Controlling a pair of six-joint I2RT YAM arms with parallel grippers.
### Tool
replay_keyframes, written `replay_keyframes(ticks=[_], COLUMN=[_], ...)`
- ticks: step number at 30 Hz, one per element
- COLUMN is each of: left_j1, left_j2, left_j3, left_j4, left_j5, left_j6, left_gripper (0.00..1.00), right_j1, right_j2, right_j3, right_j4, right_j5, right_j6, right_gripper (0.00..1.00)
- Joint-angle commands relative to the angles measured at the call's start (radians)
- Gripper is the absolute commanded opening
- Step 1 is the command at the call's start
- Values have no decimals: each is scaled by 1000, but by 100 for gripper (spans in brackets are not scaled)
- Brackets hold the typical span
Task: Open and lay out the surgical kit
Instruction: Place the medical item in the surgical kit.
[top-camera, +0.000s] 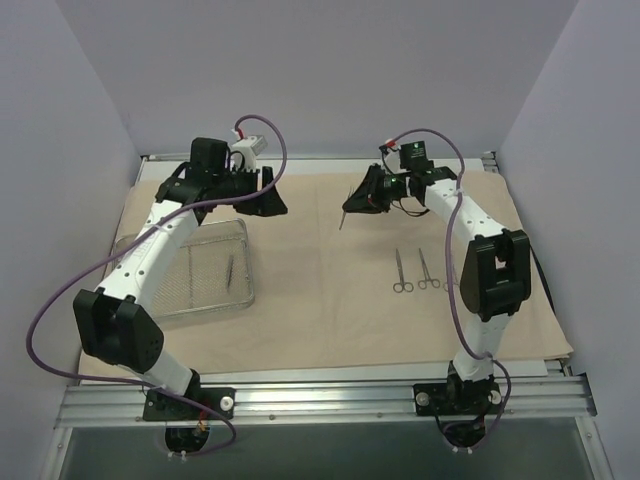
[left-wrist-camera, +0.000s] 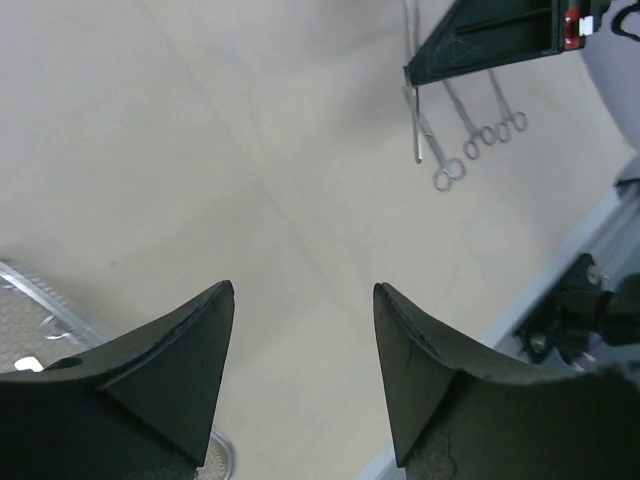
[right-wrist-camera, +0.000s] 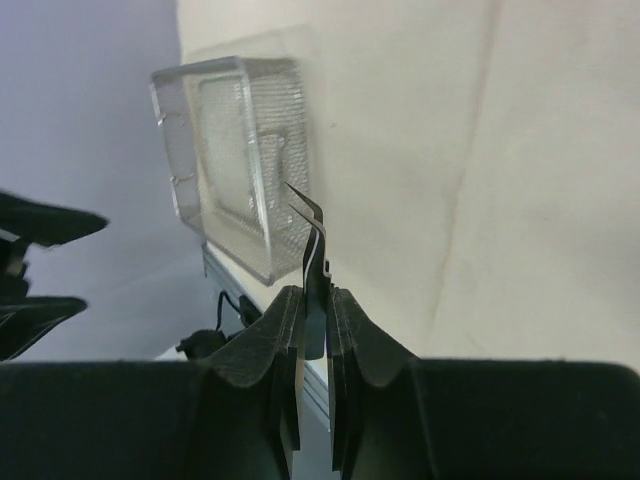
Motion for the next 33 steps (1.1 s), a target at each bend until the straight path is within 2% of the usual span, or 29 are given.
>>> replay_keyframes(ticks=[1,4,5,6,8,14,15,17,18,21,26,30,33], left_j1=[0,0,1,1,1,21,21,23,23,29,32,30,26], left_j2=[-17,15,26,44,55,35,40,37,34,40,37,37,41], left_j3=[-46,-48,-51,-52,-58,-135,-146,-172,-190,-248,-242,-235,-230], left_j4=[135,198,221,271,322,618,676,788,930,1139,1163,1186,1157], left_j5=[290,382,457,491,564,655,683,709,721,754,744,737,737], left_j6=[-61,-119,-139,-186,-240,-446,-487,-555,-652,-798,-806,-828,-810], left_gripper=[66,60,59,59,59,66,66,67,66,67,70,71,71], right_j1=[28,31,33,34,38,60,65,76,76,77,94,116,129], right_j2=[-139,-172,-181,-200,-209,-188,-176,-160,-152,-145,-146,-149,-146], right_j3=[10,-24,-56,-75,-104,-151,-159,-159,-159,-159,-141,-87,-64], right_j4=[125,310,383,539,686,1124,1245,1306,1335,1329,1222,919,837], right_j5=[-218,-278,-290,-298,-319,-379,-385,-393,-399,-396,-395,-382,-358], right_j6=[-76,-10,77,126,220,533,624,677,691,691,598,392,328], right_gripper=[0,0,0,0,0,0,0,0,0,0,0,0,0])
